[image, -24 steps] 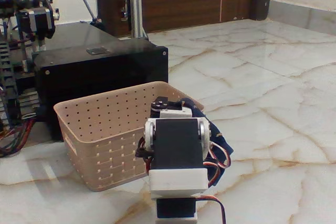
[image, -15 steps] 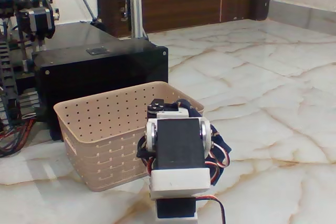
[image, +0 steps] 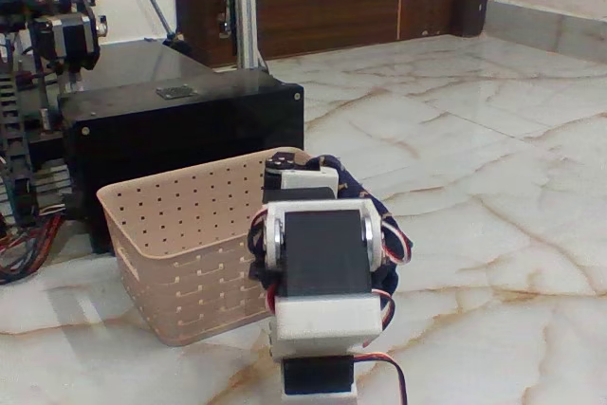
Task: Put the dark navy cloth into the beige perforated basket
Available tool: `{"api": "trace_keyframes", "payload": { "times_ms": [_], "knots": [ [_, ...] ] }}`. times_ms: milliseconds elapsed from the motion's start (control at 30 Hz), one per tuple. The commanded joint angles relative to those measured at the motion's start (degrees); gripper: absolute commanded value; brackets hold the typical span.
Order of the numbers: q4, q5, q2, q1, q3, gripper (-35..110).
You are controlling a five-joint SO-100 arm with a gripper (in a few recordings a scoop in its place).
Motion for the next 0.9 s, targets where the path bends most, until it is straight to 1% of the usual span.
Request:
{"api": "trace_keyframes", "payload": {
  "times_ms": [0, 100, 133, 267, 333, 433, 467, 533, 567, 633, 767, 833, 867],
  "knots": [
    [2.81, 2.11, -2.90, -1.23, -10.90, 0],
    [11.16, 3.78, -8.79, -2.55, -23.03, 0],
    [12.39, 2.55, -10.99, -2.90, -26.37, 0],
    [19.42, 9.14, -22.24, -5.19, -44.56, 0],
    [20.21, 10.99, -26.28, -6.24, -51.42, 0],
    [27.16, 13.54, -33.66, -7.56, -63.11, 0],
    [33.05, 16.26, -37.44, -8.00, -70.58, 0],
    [39.29, 24.61, -45.00, -9.05, -84.02, 0],
    [39.64, 30.32, -47.55, -9.05, -87.45, 0],
    [41.40, 42.28, -49.66, -8.88, -90.00, 0],
    [58.89, 54.49, -53.61, -9.05, -96.86, 0],
    [63.54, 60.21, -54.14, -9.93, -97.56, 0],
    [68.12, 63.46, -55.90, -9.84, -100.90, 0]
  ]
}}
